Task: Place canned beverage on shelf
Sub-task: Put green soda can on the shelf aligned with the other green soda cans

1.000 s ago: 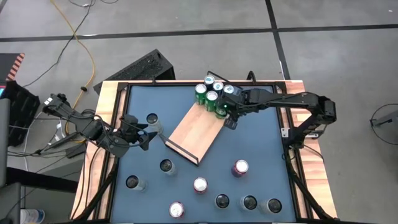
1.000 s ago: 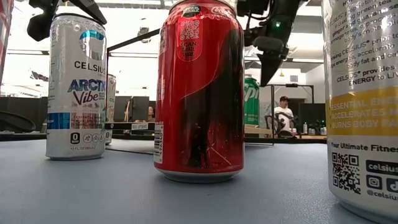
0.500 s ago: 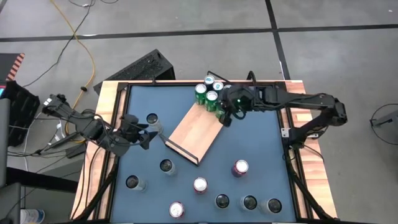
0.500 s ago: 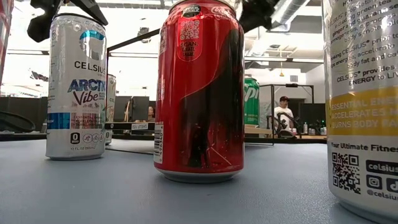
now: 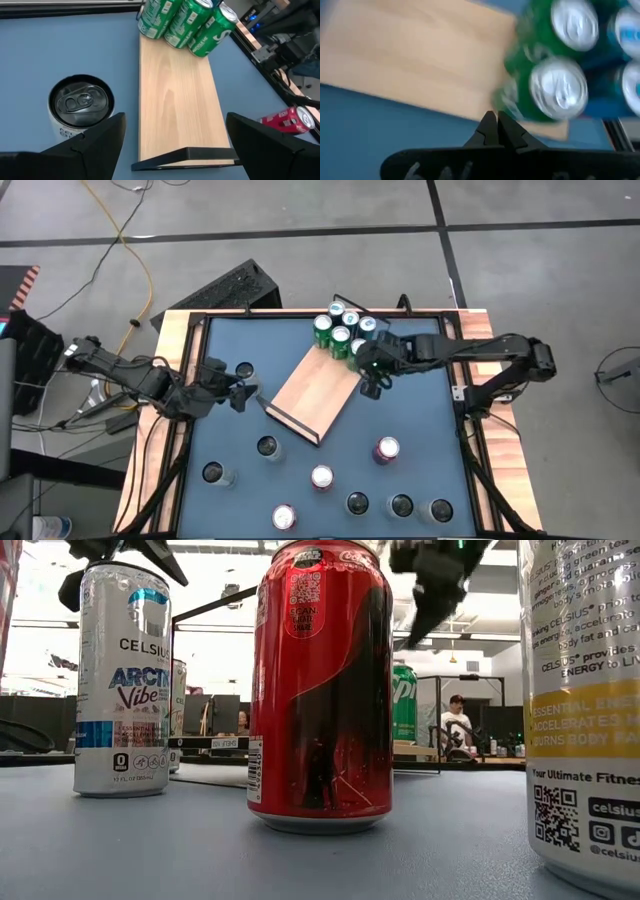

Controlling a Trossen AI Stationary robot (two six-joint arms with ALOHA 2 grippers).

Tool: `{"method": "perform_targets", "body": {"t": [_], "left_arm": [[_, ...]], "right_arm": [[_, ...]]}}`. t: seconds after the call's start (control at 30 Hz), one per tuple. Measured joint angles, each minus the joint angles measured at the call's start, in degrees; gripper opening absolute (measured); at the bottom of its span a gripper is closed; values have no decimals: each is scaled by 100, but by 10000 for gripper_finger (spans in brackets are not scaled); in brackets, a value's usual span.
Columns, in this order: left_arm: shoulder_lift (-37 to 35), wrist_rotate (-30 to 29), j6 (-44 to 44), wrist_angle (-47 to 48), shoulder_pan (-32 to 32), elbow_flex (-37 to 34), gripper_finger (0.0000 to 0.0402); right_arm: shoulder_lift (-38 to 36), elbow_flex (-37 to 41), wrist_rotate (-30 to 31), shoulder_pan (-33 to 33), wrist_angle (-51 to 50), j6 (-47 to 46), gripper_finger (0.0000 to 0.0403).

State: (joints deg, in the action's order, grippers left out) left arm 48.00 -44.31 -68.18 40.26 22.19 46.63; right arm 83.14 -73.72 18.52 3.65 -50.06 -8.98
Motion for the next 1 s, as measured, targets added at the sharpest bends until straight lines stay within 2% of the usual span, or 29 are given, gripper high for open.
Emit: {"method": "perform_targets", "body": {"t": [0.37, 0.53, 0.6, 0.73, 0.83, 1.0], "left_arm": [[0, 15, -2, -27, -146, 0, 330], [0, 17, 0, -27, -145, -1, 330], [1, 17, 0, -27, -145, 0, 330], [1, 18, 22, -25, -145, -2, 330], [0, 11, 94, -25, -151, -2, 330], [1, -4, 153, -18, -191, -1, 330]], "right_arm": [[25, 371, 297, 467, 36, -70, 0], [24, 373, 713, 629, -71, -248, 0], [19, 276, 586, 620, -78, -304, 0], [-120, 41, -203, 346, 107, -120, 0], [-123, 36, -214, 106, 327, 227, 0], [-18, 36, -65, 151, 1041, 732, 0]]}}
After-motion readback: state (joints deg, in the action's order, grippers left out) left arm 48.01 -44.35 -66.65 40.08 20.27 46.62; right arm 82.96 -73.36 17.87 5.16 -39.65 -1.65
